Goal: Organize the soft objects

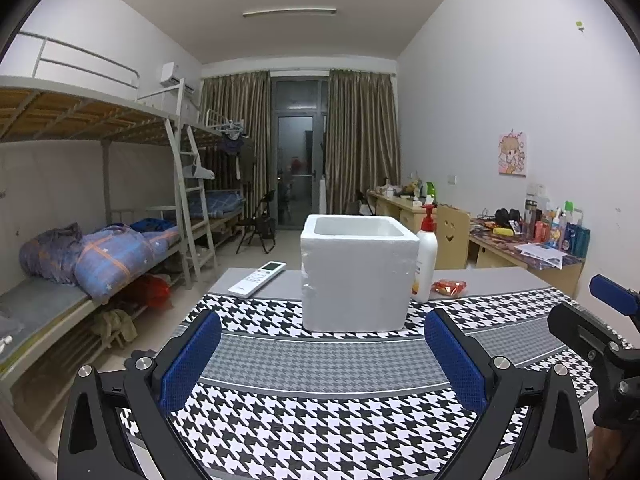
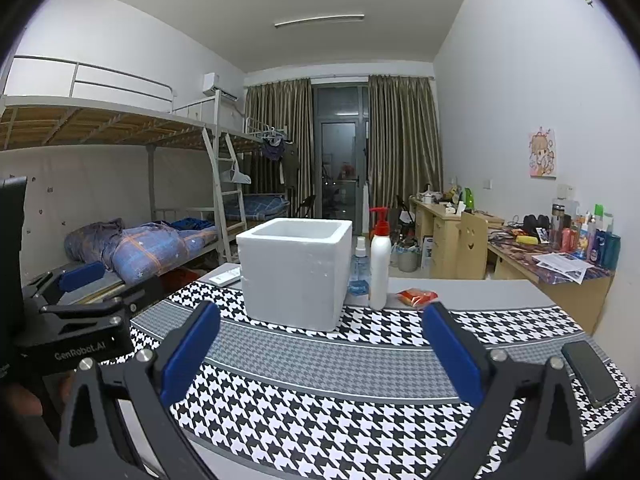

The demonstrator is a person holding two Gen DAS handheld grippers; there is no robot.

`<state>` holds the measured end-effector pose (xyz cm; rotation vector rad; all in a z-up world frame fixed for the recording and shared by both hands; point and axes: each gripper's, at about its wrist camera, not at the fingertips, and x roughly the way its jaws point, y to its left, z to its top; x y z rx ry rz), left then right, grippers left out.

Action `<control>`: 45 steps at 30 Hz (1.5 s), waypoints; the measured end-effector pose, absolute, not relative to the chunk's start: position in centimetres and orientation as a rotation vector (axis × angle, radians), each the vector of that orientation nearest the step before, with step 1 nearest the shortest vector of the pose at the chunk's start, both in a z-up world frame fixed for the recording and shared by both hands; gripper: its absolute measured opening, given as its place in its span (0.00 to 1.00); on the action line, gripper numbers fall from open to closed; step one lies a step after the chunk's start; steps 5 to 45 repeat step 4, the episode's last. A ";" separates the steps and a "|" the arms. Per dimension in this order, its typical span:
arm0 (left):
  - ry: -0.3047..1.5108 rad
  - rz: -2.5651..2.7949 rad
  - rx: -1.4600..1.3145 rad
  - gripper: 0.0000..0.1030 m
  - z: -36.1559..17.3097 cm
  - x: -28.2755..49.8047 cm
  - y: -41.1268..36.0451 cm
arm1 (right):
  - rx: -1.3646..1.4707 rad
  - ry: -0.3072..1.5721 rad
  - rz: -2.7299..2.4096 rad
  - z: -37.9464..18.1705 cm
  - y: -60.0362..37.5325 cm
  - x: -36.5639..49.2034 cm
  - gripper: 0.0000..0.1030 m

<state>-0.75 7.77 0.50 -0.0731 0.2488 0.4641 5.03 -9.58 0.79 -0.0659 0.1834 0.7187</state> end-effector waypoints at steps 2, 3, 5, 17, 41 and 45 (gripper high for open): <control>0.255 0.466 -0.069 0.99 0.4 -0.7 7.6 | -0.062 0.188 0.719 0.7 -9.7 5.1 0.99; 0.255 0.460 -0.068 0.99 0.4 -0.6 7.5 | -0.056 0.194 0.728 0.7 -9.8 5.1 0.99; 0.255 0.455 -0.066 0.99 0.3 -0.6 7.5 | -0.050 0.201 0.736 0.7 -9.8 5.2 0.99; 0.255 0.455 -0.066 0.99 0.3 -0.6 7.5 | -0.050 0.201 0.736 0.7 -9.8 5.2 0.99; 0.255 0.455 -0.066 0.99 0.3 -0.6 7.5 | -0.050 0.201 0.736 0.7 -9.8 5.2 0.99; 0.255 0.455 -0.066 0.99 0.3 -0.6 7.5 | -0.050 0.201 0.736 0.7 -9.8 5.2 0.99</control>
